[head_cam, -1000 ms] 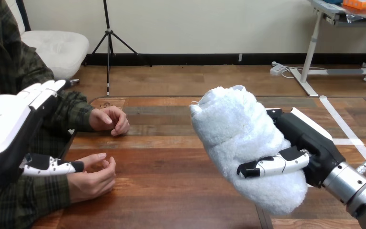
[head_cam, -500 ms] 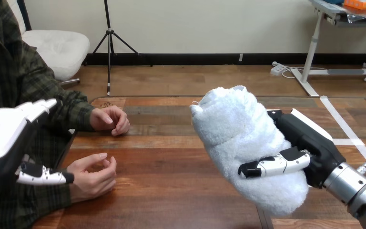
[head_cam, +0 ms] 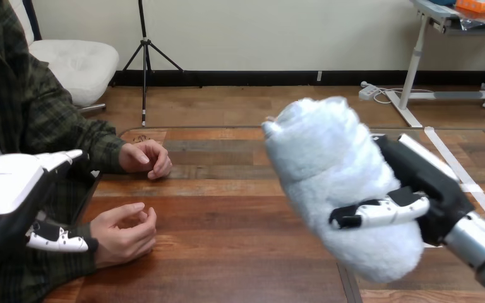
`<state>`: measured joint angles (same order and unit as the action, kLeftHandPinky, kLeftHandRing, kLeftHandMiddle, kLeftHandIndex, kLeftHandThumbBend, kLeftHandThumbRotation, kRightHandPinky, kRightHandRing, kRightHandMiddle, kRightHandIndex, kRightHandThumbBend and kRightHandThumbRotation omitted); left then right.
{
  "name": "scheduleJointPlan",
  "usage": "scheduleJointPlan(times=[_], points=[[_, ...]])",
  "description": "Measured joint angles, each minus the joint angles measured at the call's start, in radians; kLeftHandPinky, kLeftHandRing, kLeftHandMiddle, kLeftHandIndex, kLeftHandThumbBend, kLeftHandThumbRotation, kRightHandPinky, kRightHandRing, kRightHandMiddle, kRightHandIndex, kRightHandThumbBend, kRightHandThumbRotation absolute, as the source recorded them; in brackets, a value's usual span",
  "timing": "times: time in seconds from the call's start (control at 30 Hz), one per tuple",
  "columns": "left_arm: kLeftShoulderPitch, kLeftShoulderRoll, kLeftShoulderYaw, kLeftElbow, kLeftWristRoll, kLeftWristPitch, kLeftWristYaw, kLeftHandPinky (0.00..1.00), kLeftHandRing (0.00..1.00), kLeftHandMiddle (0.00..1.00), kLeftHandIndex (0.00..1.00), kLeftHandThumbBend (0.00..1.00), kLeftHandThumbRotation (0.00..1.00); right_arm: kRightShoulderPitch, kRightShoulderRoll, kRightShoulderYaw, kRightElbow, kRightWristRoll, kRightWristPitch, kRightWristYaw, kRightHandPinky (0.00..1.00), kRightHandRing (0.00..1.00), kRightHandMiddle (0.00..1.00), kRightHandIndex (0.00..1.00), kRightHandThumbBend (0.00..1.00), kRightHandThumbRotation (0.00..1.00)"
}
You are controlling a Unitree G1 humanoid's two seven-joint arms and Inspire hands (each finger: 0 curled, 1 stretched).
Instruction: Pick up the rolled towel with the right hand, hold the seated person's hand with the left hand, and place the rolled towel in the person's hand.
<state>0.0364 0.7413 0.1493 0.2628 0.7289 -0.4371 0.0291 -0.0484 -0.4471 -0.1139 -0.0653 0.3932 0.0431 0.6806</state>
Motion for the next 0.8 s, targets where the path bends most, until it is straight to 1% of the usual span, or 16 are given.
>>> scheduleJointPlan(times=[0.23, 0.43, 0.63, 0.8], points=[[-0.043, 0.022, -0.050, 0.092, 0.012, -0.012, 0.012, 0.82, 0.86, 0.86, 0.87, 1.00, 0.32, 0.034, -0.018, -0.034, -0.072, 0.034, 0.011, 0.007, 0.08, 0.13, 0.19, 0.23, 0.75, 0.00], [-0.079, 0.043, -0.101, 0.173, 0.038, -0.020, 0.028, 0.81, 0.85, 0.86, 0.86, 1.00, 0.34, 0.062, -0.034, -0.067, -0.125, 0.070, 0.026, 0.015, 0.07, 0.13, 0.19, 0.22, 0.73, 0.00], [-0.117, 0.047, -0.146, 0.256, 0.052, -0.025, 0.060, 0.80, 0.84, 0.84, 0.85, 1.00, 0.34, 0.080, -0.038, -0.099, -0.147, 0.117, 0.030, 0.039, 0.06, 0.11, 0.18, 0.21, 0.70, 0.00], [-0.149, 0.049, -0.181, 0.316, 0.059, -0.032, 0.077, 0.80, 0.84, 0.84, 0.85, 1.00, 0.35, 0.090, -0.042, -0.116, -0.172, 0.124, 0.030, 0.051, 0.05, 0.11, 0.17, 0.19, 0.69, 0.00]])
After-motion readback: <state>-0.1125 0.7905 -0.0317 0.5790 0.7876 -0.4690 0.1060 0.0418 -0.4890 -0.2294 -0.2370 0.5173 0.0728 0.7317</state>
